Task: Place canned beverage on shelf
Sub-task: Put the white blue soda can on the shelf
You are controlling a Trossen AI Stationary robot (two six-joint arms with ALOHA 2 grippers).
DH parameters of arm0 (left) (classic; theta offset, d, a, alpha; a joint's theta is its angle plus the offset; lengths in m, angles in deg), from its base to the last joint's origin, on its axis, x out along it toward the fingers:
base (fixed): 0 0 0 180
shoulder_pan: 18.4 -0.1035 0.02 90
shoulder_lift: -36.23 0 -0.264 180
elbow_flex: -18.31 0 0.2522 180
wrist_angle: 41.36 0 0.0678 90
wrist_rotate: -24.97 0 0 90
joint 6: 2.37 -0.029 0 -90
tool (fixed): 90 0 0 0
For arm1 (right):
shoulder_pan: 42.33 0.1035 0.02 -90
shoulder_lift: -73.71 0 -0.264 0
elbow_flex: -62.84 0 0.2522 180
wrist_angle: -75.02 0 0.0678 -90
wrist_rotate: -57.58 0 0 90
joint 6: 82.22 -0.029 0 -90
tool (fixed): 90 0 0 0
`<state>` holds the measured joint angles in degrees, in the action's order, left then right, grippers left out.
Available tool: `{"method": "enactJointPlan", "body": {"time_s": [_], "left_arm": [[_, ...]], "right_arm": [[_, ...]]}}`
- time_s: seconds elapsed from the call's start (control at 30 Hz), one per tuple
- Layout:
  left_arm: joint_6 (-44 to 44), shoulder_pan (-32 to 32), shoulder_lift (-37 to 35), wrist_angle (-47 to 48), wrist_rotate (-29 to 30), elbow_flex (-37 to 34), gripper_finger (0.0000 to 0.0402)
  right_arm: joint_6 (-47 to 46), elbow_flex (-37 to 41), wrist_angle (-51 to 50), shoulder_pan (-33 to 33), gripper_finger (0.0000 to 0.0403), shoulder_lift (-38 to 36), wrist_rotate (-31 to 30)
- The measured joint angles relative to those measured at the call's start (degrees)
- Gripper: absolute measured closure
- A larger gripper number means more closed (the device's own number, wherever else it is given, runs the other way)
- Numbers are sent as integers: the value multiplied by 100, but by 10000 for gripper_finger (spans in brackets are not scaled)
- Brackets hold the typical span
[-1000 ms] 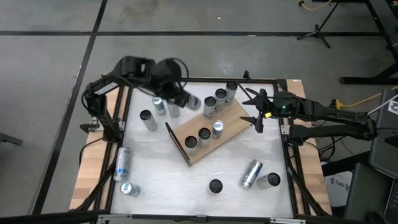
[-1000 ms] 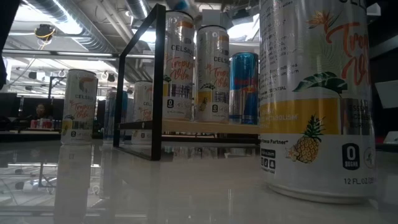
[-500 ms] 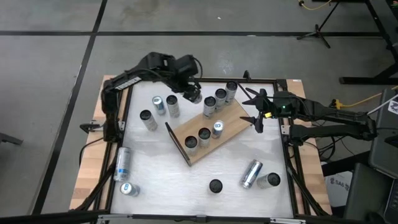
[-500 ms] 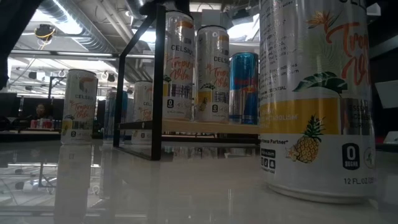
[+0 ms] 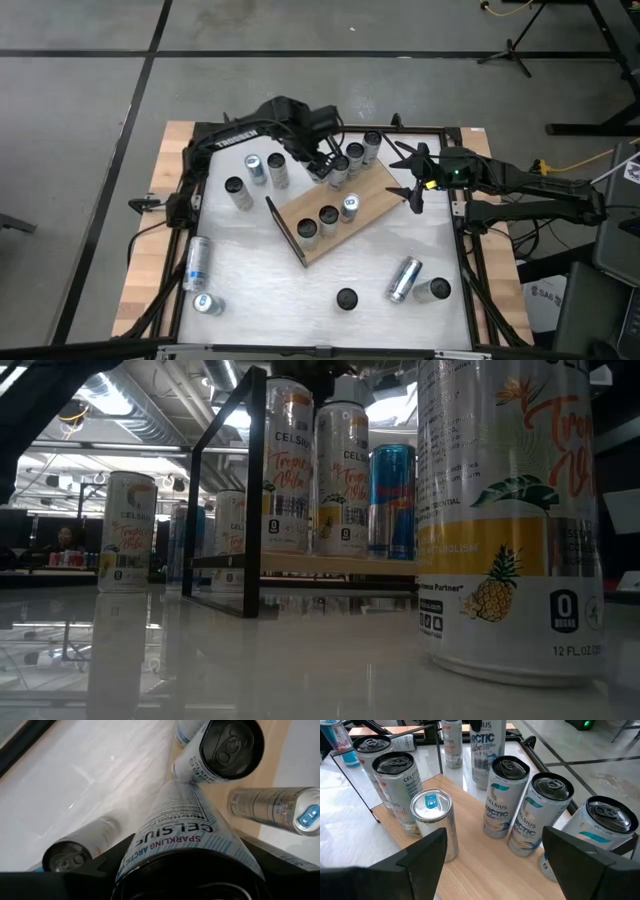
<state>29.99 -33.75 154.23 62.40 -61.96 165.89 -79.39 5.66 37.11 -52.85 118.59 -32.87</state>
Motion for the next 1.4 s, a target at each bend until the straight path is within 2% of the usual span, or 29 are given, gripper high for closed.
{"method": "enactJointPlan", "body": {"time_s": [0.3,0.77,1.4], "left_arm": [[-43,54,2,-19,-126,-275,164],[-206,281,1,-44,-129,-1208,164],[-481,340,37,-587,-51,-1303,164]], "right_arm": [[0,0,-1,0,86,0,0],[0,0,-1,0,86,0,0],[0,0,-1,0,86,0,0]]}}
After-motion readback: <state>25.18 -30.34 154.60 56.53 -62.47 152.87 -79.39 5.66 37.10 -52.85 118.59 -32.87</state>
